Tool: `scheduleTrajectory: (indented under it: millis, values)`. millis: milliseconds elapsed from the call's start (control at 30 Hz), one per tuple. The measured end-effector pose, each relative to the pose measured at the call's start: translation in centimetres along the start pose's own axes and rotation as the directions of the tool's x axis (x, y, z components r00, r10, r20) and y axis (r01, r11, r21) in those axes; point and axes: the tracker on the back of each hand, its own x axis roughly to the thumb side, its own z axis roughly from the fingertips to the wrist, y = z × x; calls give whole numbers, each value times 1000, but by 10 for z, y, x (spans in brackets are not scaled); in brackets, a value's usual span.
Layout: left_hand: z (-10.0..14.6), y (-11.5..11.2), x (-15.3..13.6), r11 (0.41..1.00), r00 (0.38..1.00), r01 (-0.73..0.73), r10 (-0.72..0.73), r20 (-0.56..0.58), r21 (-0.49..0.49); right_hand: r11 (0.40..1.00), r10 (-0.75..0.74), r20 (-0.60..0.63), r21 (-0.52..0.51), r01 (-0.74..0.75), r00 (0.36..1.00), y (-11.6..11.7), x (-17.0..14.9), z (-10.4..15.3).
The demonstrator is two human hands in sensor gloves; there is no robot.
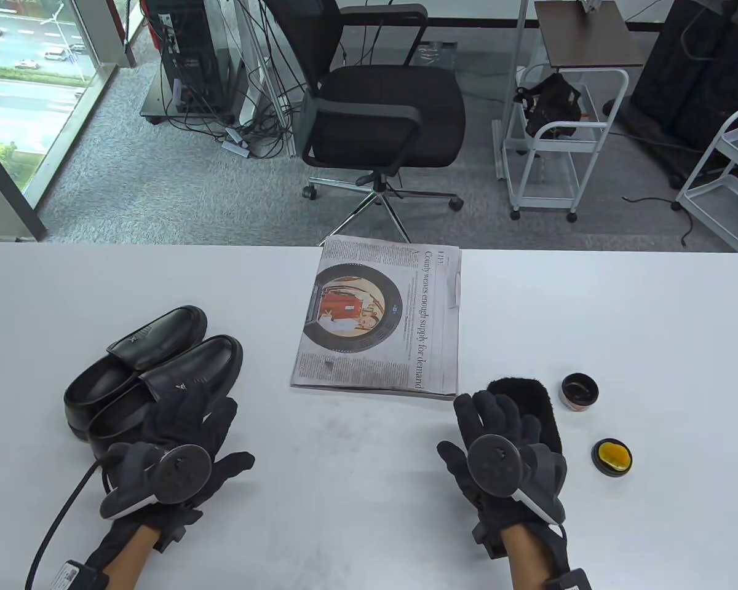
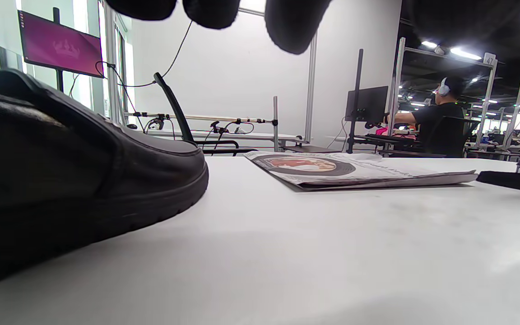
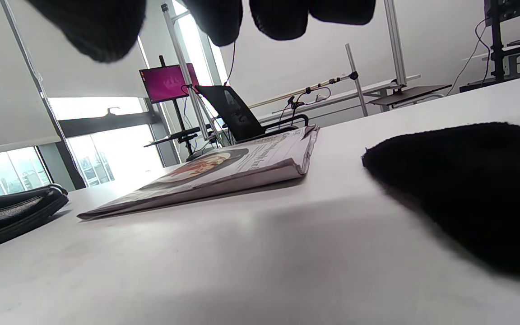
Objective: Dip and apply built-in sponge shoe polish on shoes
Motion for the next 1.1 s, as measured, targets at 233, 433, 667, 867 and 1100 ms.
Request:
scheduleTrajectory:
  millis: [233,433,667,867,1100]
  values:
    - [0,0,0,1000,1000,-8,8,7,-6,1000,-5,10,16,5,1000,1,4,-1]
    - [-1,-1,1,1000,1000,-17,17,14,-8,999,-45,7,-9,45,999,-13,17,1]
    - [0,0,-2,1000,1000,-26,27,14,-13,996,-85,-11,17,85,996,-46,38,-29]
    - [-1,0,-2,999,999,-26,27,17,-24,994,-57,-6,91,58,998,-50,48,-79]
    - [-1,-1,-2,999,999,-31,32,19,-41,969,104,-57,231,-88,993,2,47,-122]
